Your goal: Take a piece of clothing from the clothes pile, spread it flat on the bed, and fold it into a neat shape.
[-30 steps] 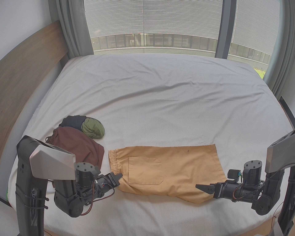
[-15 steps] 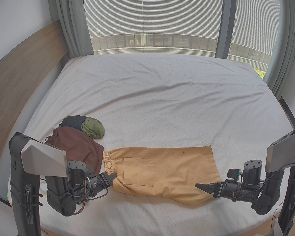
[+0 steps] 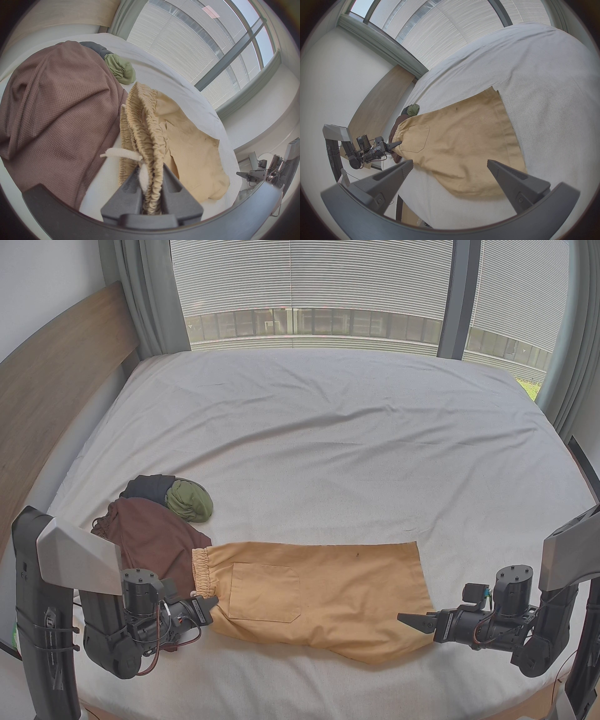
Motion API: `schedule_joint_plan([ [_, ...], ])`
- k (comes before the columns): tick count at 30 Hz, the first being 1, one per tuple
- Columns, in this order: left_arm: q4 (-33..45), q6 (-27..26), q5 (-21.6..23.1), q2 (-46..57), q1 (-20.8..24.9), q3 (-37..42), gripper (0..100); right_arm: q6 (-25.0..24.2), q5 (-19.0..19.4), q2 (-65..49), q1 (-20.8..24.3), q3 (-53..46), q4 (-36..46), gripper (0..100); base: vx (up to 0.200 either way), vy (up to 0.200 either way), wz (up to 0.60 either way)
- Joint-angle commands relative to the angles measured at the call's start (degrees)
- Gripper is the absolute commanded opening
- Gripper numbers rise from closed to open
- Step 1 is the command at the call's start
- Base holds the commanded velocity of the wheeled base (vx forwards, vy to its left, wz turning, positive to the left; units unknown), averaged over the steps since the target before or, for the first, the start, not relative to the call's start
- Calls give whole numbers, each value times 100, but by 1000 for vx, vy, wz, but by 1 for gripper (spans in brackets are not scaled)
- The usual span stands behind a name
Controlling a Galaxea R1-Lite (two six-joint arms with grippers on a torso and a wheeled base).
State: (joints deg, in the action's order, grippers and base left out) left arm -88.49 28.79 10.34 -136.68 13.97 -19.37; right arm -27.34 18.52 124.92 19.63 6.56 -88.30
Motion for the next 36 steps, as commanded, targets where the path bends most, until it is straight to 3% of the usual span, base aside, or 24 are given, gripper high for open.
schedule_joint_plan([
  [1,-1,-84,3,89,-193,109,0,10,3,15,6,3,-3,100,0,0,0],
  [9,7,-111,56,572,-105,118,0,10,-6,33,15,21,-3,100,0,0,0],
  [17,43,-216,39,722,730,-120,0,10,12,33,-135,74,-3,100,0,0,0],
  [36,324,-225,30,599,1662,-1078,0,10,20,-55,-222,118,-3,100,0,0,0],
])
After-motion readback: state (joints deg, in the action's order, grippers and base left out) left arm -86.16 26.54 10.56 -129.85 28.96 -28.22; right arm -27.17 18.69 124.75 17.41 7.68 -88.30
